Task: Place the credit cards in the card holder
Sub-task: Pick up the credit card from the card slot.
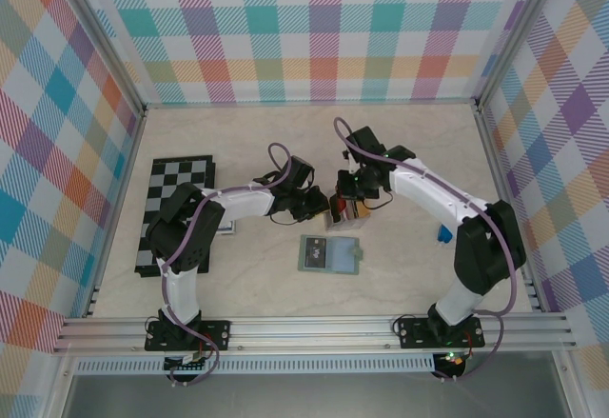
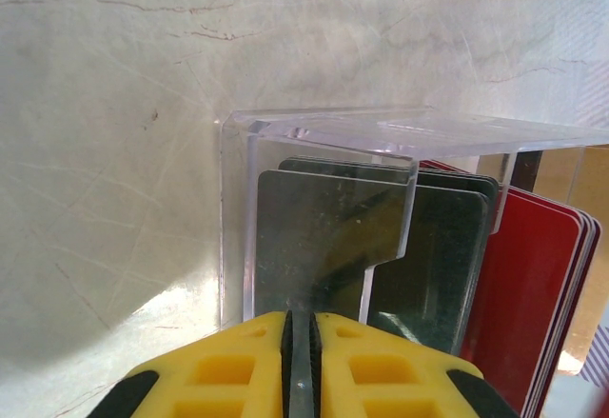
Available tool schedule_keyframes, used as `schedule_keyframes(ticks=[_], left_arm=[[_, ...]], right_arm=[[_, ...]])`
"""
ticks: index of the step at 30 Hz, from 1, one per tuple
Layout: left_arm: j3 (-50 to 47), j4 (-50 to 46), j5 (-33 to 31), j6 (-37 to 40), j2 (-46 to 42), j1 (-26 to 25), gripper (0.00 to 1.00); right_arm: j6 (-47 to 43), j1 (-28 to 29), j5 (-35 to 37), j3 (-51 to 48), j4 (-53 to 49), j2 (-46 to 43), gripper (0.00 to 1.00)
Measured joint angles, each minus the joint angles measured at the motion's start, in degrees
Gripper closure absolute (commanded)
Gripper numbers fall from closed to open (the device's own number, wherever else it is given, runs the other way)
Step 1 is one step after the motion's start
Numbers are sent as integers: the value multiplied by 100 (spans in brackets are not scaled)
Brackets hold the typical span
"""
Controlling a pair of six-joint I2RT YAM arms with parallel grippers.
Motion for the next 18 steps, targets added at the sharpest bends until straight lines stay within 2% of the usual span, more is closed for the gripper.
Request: schedule_keyframes(ticks=[13,18], left_arm=[[0,0,-2,2,0,0,85],[-2,-22,-13,15,-17,0,76]], right_arm=[[-76,-7,831,-114,-297,-205,96],[-39,-9,824,-317,-258,-535,96]])
